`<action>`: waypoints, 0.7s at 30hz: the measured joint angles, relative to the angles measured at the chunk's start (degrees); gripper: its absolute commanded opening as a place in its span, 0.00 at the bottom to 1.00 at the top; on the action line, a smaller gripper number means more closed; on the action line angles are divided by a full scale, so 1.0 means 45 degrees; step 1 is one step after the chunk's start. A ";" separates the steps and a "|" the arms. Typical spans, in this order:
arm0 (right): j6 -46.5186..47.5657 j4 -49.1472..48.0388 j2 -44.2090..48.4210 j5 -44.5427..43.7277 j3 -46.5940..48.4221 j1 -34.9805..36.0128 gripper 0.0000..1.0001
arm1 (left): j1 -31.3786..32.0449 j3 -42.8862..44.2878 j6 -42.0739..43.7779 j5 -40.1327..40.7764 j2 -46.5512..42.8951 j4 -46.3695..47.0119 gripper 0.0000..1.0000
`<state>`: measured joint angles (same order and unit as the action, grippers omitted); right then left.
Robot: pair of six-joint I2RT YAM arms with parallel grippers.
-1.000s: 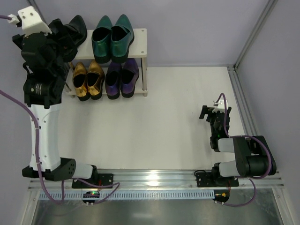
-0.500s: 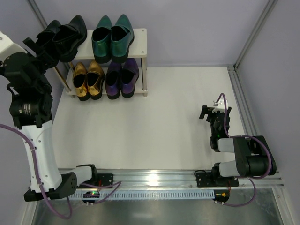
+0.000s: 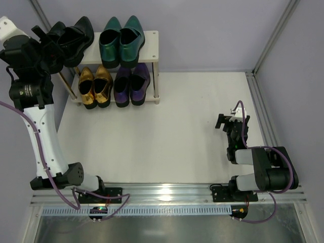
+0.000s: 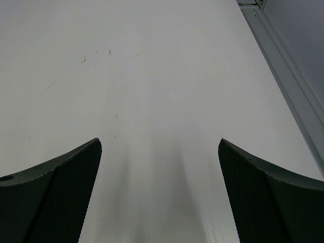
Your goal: Place and organize the shoes onto the shoe shelf
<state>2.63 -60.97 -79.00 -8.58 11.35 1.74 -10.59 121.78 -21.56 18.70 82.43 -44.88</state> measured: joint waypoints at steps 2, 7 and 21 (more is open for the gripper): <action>0.0000 0.0000 0.0000 0.0000 0.0000 0.0000 0.97 | 0.0000 0.0491 0.0175 -0.0452 0.0170 0.0010 0.97; 0.0000 0.0000 0.0000 0.0000 0.0000 0.0000 0.97 | 0.0000 0.2545 0.0423 -0.1647 0.1350 0.0000 0.97; 0.0000 0.0000 0.0000 0.0000 0.0000 0.0000 0.97 | -0.0010 0.3429 0.0457 -0.2657 0.3721 -0.0491 0.97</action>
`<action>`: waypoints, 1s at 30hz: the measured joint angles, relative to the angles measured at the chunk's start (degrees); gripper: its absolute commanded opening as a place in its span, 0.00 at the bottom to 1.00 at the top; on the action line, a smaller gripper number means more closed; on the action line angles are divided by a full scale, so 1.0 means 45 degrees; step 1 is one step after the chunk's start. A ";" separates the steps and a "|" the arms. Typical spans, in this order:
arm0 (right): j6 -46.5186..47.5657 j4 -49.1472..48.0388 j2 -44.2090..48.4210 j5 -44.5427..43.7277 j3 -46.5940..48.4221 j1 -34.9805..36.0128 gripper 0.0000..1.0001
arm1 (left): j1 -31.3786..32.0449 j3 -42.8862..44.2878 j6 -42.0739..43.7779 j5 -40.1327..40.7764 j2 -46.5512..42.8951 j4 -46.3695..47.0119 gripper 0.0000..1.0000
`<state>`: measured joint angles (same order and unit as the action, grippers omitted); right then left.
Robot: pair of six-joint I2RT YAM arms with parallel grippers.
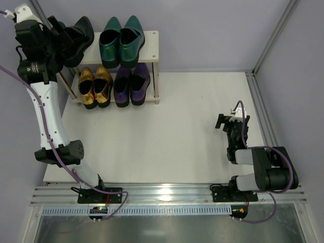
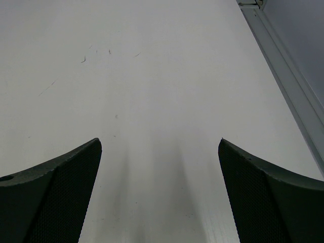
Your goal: Place and organize the shoes onto the shoe shelf
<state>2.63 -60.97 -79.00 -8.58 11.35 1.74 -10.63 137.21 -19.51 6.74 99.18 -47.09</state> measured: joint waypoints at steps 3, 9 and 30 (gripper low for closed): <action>0.0000 0.0000 0.0000 0.0000 0.0000 0.0000 0.97 | 0.0000 0.0000 0.0000 -0.0121 -0.0015 0.0029 0.96; 0.0000 0.0000 0.0000 0.0000 0.0000 0.0000 0.97 | 0.0000 -0.0253 -0.0005 -0.0457 -0.0015 0.0039 0.96; 0.0000 0.0000 0.0000 0.0000 0.0000 0.0000 0.97 | 0.0039 -0.0884 -0.0238 -0.1083 0.0058 0.0102 0.81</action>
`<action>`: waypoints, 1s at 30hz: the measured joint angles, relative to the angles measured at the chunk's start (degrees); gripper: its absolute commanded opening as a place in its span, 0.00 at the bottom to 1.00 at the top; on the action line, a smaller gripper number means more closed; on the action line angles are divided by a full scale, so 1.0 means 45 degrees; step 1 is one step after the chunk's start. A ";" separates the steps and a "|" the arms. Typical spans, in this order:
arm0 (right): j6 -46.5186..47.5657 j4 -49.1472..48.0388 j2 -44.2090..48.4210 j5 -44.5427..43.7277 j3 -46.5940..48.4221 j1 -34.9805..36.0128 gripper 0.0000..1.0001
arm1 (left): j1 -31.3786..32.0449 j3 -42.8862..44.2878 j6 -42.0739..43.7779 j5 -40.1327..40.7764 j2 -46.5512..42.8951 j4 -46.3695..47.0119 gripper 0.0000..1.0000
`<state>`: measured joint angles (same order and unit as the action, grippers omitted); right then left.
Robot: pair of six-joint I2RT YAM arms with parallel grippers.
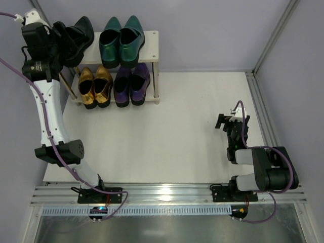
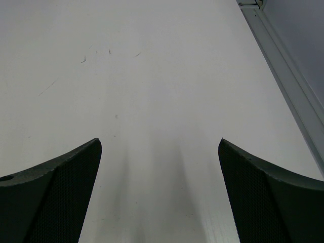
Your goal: Place and organize the shoes onto the shoe shelf
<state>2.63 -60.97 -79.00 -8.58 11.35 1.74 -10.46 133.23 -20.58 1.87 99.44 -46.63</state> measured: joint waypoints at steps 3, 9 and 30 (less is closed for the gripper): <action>0.0000 -0.0005 0.0000 0.0000 0.0000 0.0000 0.97 | 0.0053 0.0053 0.0039 0.0432 0.0034 -0.0209 0.84; 0.0000 0.0000 0.0000 0.0000 0.0000 0.0000 0.97 | 0.0136 0.0316 0.0102 0.1127 0.0282 -0.0729 0.88; 0.0000 0.0000 0.0000 0.0000 0.0000 0.0000 0.97 | 0.0403 0.0359 0.0107 0.1253 0.0486 -0.1049 0.47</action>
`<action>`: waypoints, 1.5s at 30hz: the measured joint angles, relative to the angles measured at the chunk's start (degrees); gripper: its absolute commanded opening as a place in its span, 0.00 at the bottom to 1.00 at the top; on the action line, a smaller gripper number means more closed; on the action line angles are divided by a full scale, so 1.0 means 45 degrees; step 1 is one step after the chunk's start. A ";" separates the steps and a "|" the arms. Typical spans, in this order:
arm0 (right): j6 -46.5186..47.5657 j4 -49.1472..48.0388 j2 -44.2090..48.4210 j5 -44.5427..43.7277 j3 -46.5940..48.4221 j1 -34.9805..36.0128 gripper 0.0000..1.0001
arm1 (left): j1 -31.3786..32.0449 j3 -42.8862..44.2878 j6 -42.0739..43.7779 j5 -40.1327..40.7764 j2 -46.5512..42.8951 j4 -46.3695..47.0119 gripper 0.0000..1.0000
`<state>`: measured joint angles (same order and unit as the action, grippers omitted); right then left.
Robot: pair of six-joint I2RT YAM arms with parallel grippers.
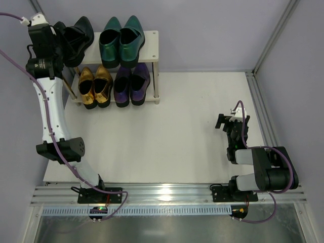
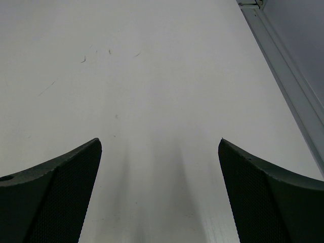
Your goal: Place and organize the shoes onto the shoe shelf
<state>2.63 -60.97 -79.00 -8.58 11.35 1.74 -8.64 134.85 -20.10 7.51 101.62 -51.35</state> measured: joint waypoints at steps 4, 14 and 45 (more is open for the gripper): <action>0.0000 0.0000 0.0000 0.0000 0.0000 0.0000 0.97 | 0.0015 0.0000 0.0010 -0.0005 -0.0005 -0.0053 0.40; 0.0000 0.0000 0.0000 0.0000 0.0000 0.0000 0.97 | 0.0486 -0.0126 0.0049 -0.0015 -0.0175 -0.0155 0.37; 0.0000 0.0000 0.0000 0.0000 0.0000 0.0000 0.97 | -0.0942 -0.2220 0.0641 0.2856 -0.3011 0.0894 1.00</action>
<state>2.63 -60.97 -79.00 -8.58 11.35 1.74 -12.88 124.86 -17.21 20.36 88.07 -47.33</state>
